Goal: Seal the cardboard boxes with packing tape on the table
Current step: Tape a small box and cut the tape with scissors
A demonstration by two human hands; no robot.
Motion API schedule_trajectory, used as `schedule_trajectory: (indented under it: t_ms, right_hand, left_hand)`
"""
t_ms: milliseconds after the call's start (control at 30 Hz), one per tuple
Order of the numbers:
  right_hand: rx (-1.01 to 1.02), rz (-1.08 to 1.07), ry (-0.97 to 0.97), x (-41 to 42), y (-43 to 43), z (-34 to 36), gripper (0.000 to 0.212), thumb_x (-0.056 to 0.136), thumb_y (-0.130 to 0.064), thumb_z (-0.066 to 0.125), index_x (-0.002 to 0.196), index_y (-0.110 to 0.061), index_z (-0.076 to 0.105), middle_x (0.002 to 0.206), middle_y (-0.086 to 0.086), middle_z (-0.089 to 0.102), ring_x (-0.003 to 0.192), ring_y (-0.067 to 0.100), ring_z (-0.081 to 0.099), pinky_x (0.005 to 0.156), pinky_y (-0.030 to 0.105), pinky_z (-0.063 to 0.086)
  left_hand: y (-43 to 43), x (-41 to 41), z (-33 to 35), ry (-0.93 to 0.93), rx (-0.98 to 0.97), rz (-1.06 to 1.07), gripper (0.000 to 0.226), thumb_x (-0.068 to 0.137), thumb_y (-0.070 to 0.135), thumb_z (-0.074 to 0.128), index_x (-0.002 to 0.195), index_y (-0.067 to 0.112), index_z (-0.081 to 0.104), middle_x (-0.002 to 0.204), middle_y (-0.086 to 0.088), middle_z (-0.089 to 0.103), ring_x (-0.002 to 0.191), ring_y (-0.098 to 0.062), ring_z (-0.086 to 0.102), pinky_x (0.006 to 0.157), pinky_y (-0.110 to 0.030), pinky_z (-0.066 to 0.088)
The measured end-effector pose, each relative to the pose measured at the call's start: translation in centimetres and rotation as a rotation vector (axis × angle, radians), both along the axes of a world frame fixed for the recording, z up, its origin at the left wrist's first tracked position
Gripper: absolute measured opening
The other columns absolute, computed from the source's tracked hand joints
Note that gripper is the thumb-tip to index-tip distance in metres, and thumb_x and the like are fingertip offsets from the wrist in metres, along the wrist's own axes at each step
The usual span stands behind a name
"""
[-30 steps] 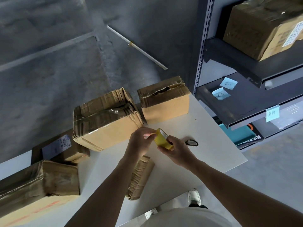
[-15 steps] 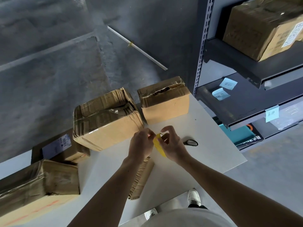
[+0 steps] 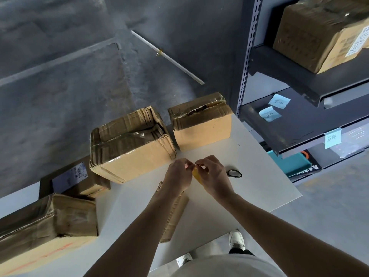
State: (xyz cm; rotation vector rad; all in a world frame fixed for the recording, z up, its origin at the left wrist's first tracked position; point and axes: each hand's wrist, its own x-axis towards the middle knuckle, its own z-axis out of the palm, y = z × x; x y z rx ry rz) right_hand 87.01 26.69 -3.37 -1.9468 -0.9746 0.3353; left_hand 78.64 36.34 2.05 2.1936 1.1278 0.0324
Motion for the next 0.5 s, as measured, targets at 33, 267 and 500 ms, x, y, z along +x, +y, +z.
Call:
schedule_trajectory:
  t_ms: [33,267,500]
  right_hand:
    - [-0.023,0.005,0.014,0.1,-0.1,0.0,0.019,0.091,-0.011,0.069,0.107,0.000,0.070,0.105,0.011,0.062,0.079,0.012,0.061,0.062,0.001,0.045]
    - [-0.112,-0.008,0.038,-0.1,-0.1,0.1,0.020,0.094,-0.016,0.066,0.106,0.000,0.071,0.105,0.005,0.057,0.079,0.015,0.061,0.065,0.008,0.047]
    - [-0.128,-0.071,0.078,0.1,0.3,0.5,0.014,0.095,-0.010,0.063,0.099,0.000,0.071,0.100,0.001,0.051,0.081,0.018,0.059,0.070,0.019,0.051]
  left_hand:
    - [0.0,0.0,0.1,0.003,0.002,-0.006,0.020,0.098,0.018,0.058,0.114,0.010,0.068,0.111,-0.006,0.070,0.100,-0.018,0.064,0.077,-0.023,0.044]
    - [-0.8,-0.2,0.5,-0.010,0.146,-0.118,0.022,0.098,0.019,0.058,0.114,0.007,0.068,0.111,-0.009,0.068,0.097,-0.020,0.066,0.083,-0.025,0.052]
    - [-1.1,-0.2,-0.3,-0.049,0.130,-0.124,0.042,0.096,0.014,0.060,0.138,0.016,0.051,0.128,-0.007,0.059,0.112,-0.020,0.061,0.090,-0.027,0.052]
